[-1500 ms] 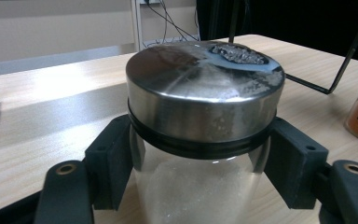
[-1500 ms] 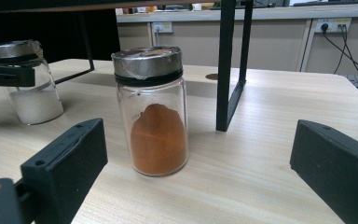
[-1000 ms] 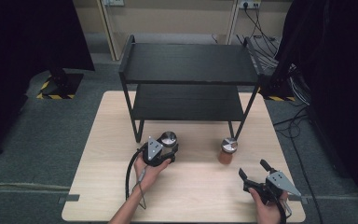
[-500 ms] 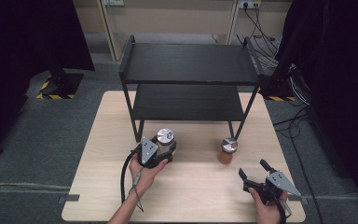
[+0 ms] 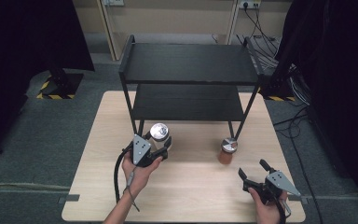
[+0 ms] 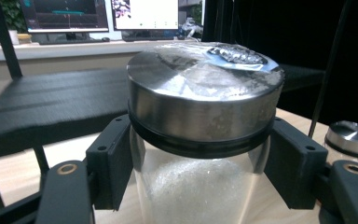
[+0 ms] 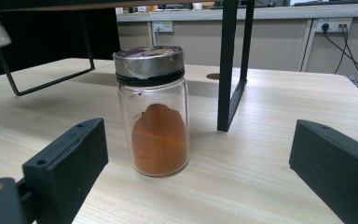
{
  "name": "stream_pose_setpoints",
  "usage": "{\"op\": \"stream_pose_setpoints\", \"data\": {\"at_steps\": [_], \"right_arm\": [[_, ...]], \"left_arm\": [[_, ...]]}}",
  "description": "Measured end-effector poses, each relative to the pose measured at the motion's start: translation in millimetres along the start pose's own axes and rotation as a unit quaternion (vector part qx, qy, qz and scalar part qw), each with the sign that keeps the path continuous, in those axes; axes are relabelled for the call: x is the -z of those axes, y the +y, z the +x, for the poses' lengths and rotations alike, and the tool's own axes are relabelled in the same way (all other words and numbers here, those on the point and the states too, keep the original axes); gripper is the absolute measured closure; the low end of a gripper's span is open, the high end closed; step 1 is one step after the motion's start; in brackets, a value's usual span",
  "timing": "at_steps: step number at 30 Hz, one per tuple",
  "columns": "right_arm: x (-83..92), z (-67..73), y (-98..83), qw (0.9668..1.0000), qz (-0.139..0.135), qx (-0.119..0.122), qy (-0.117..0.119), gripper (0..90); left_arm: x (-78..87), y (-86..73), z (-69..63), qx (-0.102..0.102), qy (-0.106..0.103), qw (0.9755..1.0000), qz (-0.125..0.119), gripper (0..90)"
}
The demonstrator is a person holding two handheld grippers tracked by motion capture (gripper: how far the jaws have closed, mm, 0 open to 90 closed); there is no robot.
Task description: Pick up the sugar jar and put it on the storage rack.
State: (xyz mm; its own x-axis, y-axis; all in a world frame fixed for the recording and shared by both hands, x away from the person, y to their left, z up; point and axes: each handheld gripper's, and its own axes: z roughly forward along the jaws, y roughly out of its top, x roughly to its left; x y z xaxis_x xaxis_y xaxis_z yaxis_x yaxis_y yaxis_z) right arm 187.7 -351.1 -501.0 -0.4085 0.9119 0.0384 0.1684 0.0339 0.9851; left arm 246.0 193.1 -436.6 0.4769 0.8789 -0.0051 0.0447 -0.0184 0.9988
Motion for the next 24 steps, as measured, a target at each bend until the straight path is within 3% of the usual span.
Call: {"op": "stream_pose_setpoints", "data": {"at_steps": [24], "right_arm": [[0.0,-0.6,-0.1,1.0000,0.000,-0.001,0.001,4.6]], "left_arm": [[22.3,44.8,0.0,-0.008,0.011,0.9984,-0.055,31.1]]}}
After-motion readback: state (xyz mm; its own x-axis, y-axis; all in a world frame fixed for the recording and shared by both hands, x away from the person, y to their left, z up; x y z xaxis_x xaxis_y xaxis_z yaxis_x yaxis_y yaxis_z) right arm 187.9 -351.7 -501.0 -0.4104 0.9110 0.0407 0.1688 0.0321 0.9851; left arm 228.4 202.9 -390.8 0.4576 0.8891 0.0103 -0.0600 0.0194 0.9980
